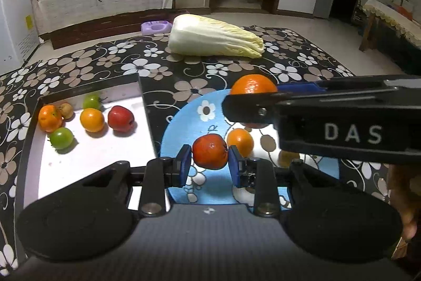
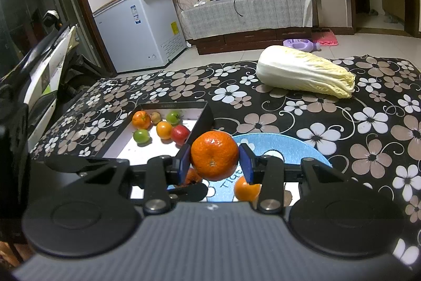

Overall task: Organize fruits
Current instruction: 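Carry the red apple to the plate with the left tool while the right holds the mandarin, then lower the mandarin onto the plate and open the right tool while the left releases the apple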

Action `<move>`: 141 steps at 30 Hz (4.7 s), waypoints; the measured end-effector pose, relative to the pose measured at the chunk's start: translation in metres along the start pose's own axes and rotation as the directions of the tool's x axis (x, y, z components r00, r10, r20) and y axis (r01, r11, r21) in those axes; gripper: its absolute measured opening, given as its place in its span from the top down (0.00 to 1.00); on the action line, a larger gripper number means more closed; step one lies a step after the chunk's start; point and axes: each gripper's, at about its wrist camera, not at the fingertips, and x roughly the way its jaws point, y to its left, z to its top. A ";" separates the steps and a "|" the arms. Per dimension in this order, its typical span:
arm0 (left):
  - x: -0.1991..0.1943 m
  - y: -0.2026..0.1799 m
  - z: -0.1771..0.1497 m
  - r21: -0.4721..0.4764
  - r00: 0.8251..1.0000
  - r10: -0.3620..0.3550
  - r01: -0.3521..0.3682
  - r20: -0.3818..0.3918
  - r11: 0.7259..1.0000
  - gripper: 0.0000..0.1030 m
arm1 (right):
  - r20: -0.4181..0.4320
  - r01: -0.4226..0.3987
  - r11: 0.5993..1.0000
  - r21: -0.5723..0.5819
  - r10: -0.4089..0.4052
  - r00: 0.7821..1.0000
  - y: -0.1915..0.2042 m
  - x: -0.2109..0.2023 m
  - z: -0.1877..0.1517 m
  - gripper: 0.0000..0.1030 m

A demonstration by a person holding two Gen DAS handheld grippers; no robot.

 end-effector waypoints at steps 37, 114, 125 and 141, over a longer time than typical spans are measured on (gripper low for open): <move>0.011 -0.027 -0.015 0.056 0.997 -0.072 0.074 -0.032 0.996 0.65 | -0.037 -0.002 1.000 0.002 0.003 0.999 -0.004 0.005 -0.005 0.58; -0.039 0.019 -0.015 0.015 0.997 -0.064 0.064 0.044 0.998 0.45 | -0.083 0.196 0.973 0.125 -0.186 0.979 -0.051 0.025 -0.012 0.58; -0.038 0.018 -0.016 0.019 0.997 -0.061 0.060 0.043 0.998 0.45 | -0.117 0.234 0.969 0.078 -0.224 0.968 -0.050 0.040 -0.016 0.58; -0.039 0.022 -0.016 0.007 0.998 -0.049 0.049 0.048 0.999 0.45 | -0.074 0.254 0.964 0.080 -0.248 0.966 -0.047 0.034 -0.011 0.48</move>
